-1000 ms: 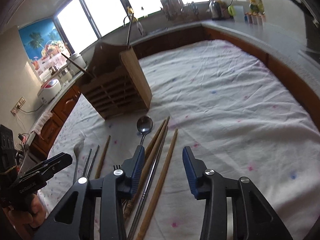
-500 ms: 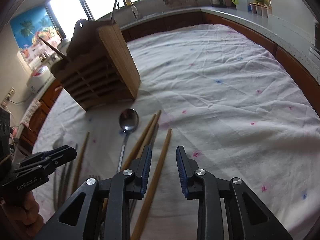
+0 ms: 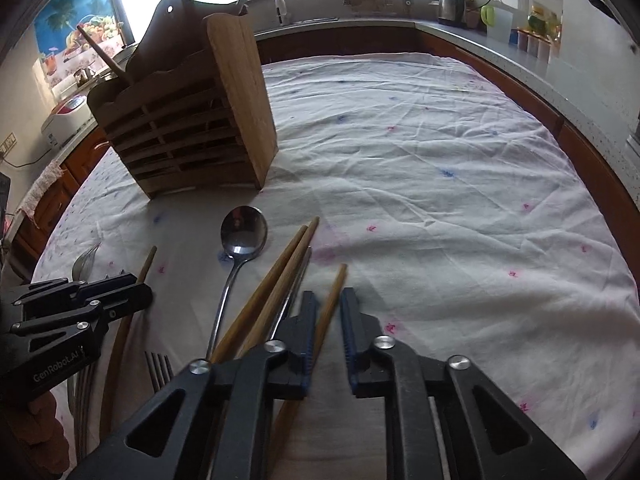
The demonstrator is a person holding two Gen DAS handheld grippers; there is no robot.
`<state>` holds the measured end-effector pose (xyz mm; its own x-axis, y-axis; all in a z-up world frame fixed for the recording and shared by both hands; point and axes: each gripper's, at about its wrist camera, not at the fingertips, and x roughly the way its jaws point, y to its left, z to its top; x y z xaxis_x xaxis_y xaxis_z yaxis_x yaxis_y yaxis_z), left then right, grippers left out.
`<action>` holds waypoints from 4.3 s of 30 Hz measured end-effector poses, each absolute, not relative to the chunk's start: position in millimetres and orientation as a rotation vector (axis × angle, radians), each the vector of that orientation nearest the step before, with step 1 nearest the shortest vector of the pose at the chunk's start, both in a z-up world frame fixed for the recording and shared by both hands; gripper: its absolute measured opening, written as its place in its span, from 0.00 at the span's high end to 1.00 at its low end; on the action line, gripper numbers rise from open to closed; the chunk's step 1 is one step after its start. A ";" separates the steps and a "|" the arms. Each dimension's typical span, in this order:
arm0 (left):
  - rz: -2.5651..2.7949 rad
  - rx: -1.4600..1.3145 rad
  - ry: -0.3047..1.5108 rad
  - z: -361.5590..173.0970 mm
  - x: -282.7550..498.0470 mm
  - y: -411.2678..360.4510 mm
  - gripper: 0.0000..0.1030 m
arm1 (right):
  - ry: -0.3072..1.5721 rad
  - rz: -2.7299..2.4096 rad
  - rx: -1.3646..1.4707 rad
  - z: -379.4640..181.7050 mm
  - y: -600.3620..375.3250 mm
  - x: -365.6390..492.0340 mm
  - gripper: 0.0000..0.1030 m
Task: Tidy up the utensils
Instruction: 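Grasp a wooden chopstick with the right tool while the left tool grasps another wooden chopstick, then lift both wooden chopsticks and carry them over the utensil holder, then lower both chopsticks into the holder and open both tools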
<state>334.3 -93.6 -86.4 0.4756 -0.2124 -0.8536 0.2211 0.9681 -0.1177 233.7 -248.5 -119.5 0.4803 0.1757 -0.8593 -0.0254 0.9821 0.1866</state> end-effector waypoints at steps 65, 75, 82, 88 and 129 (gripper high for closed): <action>-0.334 -0.287 0.592 72.3 181.0 31.6 0.96 | 0.592 0.247 0.338 68.5 -270.4 172.7 0.95; -0.314 -0.322 0.522 83.9 193.1 45.8 0.96 | 0.540 0.249 0.354 82.5 -271.5 197.3 0.95; -0.302 -0.325 0.461 95.9 212.9 55.2 0.96 | 0.465 0.245 0.357 103.9 -273.0 228.2 0.95; -0.274 -0.329 0.374 111.3 239.2 60.4 0.96 | 0.403 0.228 0.370 120.9 -274.9 262.9 0.95; -0.203 -0.345 0.485 10.4 399.0 25.6 0.95 | 0.534 0.179 0.415 14.6 -248.4 347.2 0.94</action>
